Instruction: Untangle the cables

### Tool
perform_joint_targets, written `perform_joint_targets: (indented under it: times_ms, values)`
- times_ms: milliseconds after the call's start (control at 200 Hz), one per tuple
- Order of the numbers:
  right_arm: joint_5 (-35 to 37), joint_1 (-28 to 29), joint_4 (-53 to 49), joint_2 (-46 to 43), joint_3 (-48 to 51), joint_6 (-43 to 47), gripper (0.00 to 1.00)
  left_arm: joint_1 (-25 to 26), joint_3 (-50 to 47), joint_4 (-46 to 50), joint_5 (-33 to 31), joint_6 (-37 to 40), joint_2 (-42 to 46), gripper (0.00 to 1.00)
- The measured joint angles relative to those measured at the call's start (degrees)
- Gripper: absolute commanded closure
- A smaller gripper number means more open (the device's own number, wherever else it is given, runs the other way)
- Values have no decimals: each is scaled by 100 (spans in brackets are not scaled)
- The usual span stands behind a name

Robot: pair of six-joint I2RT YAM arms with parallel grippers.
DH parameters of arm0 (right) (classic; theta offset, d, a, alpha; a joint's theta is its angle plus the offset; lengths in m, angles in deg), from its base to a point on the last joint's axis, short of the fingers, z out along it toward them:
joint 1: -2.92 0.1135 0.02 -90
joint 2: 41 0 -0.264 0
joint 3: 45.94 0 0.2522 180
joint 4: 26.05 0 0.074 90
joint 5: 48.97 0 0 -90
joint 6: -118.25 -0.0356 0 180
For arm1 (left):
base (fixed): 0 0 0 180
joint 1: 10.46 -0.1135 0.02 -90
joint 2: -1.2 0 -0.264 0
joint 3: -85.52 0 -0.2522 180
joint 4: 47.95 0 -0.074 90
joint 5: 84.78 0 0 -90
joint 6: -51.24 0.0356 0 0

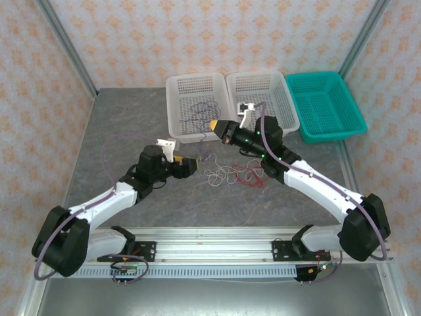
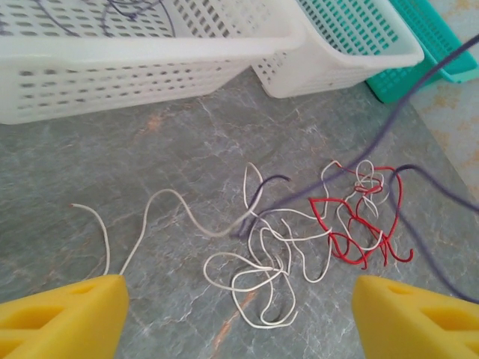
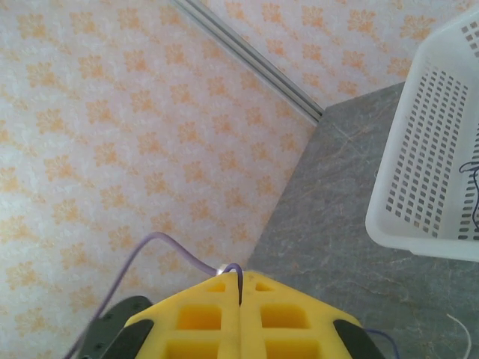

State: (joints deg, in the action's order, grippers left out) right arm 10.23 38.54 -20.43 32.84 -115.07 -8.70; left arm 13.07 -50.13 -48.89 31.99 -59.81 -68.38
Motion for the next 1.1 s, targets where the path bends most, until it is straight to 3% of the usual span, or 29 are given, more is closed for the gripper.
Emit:
perform_joint_targets:
  times_ms: [170, 235, 330, 430, 555, 651, 806, 956, 1101]
  values:
    - [-48, -208, 37, 0, 0, -599, 100, 166, 140, -496, 96, 153, -540, 22]
    - [-68, -225, 59, 0, 0, -745, 100, 271, 354, -634, 131, 203, -815, 28]
    - [-101, -225, 85, -4, 0, -907, 100, 350, 785, -916, 249, 149, -1360, 53]
    - [-94, -236, 63, -46, 0, -1003, 100, 354, 1239, -1226, 387, -15, -1965, 100]
    - [114, -417, -280, -354, 4, -1025, 100, 352, 1405, -1342, 334, -203, -2205, 100]
    - [409, -986, -501, -977, 245, -1130, 100, 343, 1368, -1292, 153, -284, -2079, 100]
    - [901, -2765, -719, -2177, 957, -1709, 100, 157, 925, -844, -323, -289, -1187, 100]
    - [955, -4280, -741, -2614, 1617, -2474, 100, -205, 282, -197, -835, -286, -44, 100]
    - [802, -4463, -704, -2391, 1886, -2800, 100, -389, 26, 481, -997, -291, 863, 100]
